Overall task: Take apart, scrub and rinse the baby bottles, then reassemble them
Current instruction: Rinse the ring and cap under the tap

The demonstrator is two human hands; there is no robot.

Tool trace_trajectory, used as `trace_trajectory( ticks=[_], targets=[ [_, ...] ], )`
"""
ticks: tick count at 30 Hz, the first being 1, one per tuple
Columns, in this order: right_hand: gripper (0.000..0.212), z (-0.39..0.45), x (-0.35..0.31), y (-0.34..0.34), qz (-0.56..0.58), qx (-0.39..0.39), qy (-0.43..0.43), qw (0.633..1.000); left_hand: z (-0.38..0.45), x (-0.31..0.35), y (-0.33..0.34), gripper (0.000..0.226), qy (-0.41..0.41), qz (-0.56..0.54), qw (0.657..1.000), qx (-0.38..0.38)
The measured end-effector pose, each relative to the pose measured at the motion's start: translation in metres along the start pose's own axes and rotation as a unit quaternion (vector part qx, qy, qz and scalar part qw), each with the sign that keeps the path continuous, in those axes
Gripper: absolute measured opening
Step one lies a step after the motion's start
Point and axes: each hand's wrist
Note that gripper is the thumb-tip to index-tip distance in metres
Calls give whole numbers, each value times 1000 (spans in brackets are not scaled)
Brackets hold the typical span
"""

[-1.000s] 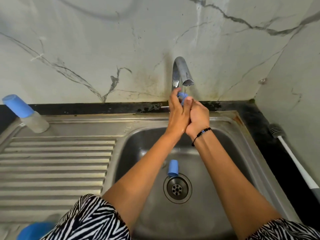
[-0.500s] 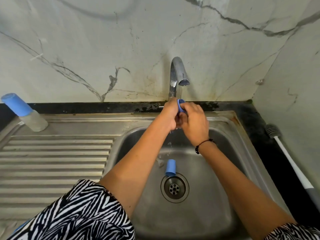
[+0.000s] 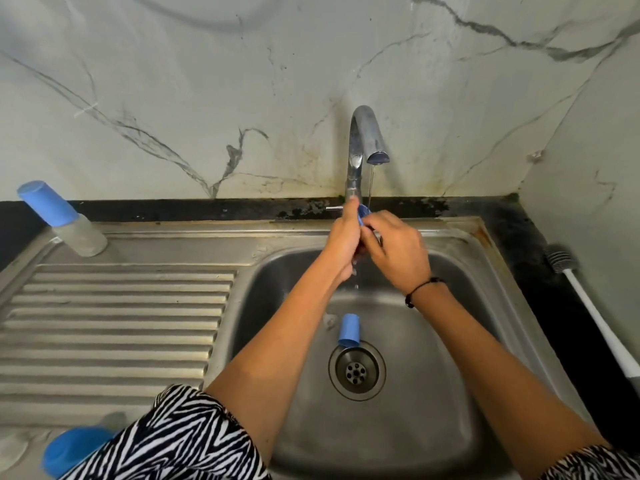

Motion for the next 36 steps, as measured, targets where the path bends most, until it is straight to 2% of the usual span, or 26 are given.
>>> trace_trajectory(
  ticks=[3,7,9,11,14,16,22,26,31,33,36],
  targets=[
    [35,-9,8,-6,-39,-42,-77,995,4,-1,-1,48,-67,-106,992,-22],
    [40,-20,2,-3,-20,41,-37,998,6,-5,2,55,-111,-159,977,-93],
    [43,-23,-3,-1,-5,78,-5,997,5,-9,6,45,-129,-187,968,-106],
    [46,-26,-9,1,-1,94,23,995,5,-14,10,45,-134,-221,959,-116],
    [49,-30,-15,2,7,91,56,994,11,-24,11,63,-144,-243,951,-126],
    [48,-33,-16,2,10,90,66,994,11,-28,12,65,-139,-244,948,-147],
    [48,-38,-20,-2,-6,100,57,993,17,-21,20,48,-103,-226,949,-194],
    [51,-37,-16,3,-39,96,45,994,17,-6,21,41,-78,-165,975,-127],
    [56,-32,-14,14,-15,35,102,994,16,4,17,42,-39,-36,999,-12],
    [45,-23,-14,18,-2,30,114,993,17,-1,13,37,-28,-47,998,1],
    [38,-15,-18,24,-1,4,97,995,20,-10,1,38,-58,-158,986,-7]
  ],
)
Point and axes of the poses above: each hand's wrist, its own z-axis towards the middle knuckle, its own y-axis out of the palm, x = y × z, and after that the axes turned 15 degrees about -y, right-handed
